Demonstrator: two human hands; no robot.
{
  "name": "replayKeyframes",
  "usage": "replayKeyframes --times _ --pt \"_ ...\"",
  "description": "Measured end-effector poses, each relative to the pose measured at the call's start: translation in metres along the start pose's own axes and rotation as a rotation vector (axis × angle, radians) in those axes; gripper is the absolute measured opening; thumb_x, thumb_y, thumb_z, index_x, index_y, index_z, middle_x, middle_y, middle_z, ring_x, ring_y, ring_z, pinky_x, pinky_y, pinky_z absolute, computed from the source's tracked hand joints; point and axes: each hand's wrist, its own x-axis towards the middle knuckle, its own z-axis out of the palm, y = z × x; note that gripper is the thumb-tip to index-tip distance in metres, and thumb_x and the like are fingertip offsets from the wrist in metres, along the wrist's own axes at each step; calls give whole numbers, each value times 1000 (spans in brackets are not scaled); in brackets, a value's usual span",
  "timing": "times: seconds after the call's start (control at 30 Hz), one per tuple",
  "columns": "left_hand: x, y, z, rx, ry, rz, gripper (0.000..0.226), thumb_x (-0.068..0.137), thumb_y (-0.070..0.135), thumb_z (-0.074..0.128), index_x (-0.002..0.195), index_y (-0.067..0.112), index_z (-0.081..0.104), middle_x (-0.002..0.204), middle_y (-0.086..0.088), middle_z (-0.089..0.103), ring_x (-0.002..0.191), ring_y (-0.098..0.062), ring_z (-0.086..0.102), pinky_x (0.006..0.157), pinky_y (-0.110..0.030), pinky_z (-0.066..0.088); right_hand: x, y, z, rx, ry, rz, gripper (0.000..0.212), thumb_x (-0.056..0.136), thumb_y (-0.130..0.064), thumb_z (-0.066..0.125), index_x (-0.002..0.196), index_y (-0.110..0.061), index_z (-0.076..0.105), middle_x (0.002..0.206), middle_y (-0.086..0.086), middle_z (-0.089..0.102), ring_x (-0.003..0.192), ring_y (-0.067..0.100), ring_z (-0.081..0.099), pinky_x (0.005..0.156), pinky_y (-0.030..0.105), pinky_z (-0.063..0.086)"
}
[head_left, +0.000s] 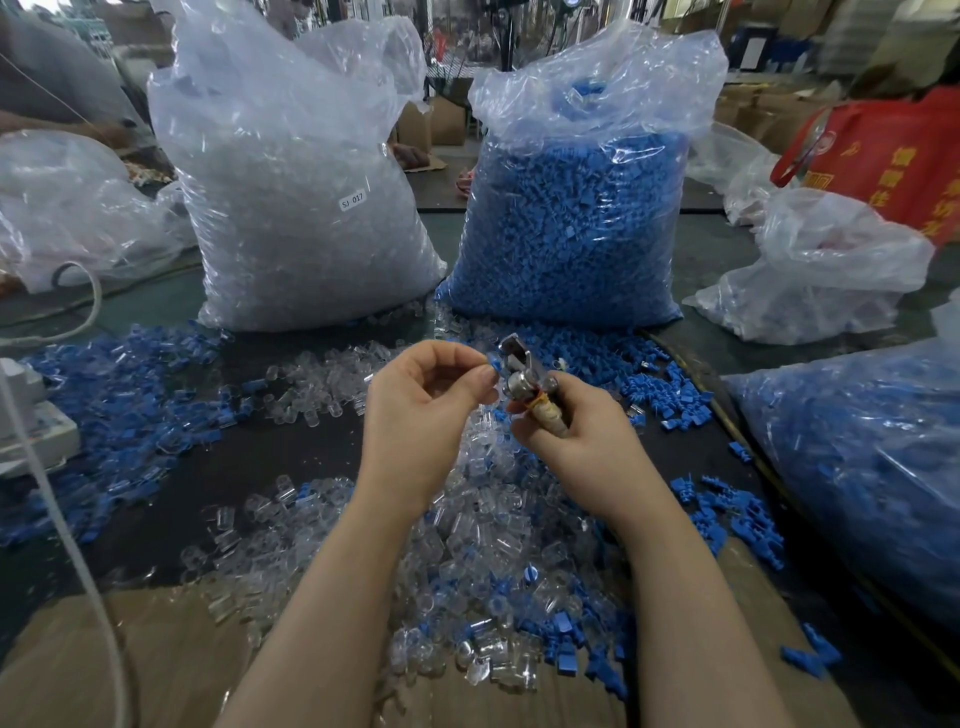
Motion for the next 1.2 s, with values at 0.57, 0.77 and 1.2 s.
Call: replayKeyframes --times 0.57,0.77,1.2 --pt "0 2 -4 -83 -78 43 10 84 -2 70 84 8 68 72 4 71 69 -6 66 66 -15 52 -3 -6 3 -123 46 -60 29 70 -23 47 90 -9 63 74 8 65 68 30 56 63 50 50" --pt "1 2 -3 -98 -79 43 8 84 -3 69 85 5 68 71 4 70 68 -4 66 65 -14 52 -3 -5 3 -150 72 -67 25 71 -24 47 87 -14 63 72 3 64 66 26 57 62 49 50" --pt "21 -25 -104 838 436 -220 3 84 25 75 86 25 73 89 -2 73 85 -20 63 80 -40 51 2 13 -2 -276 167 15 5 85 -21 59 81 -21 56 59 -2 54 54 14 47 51 34 34"
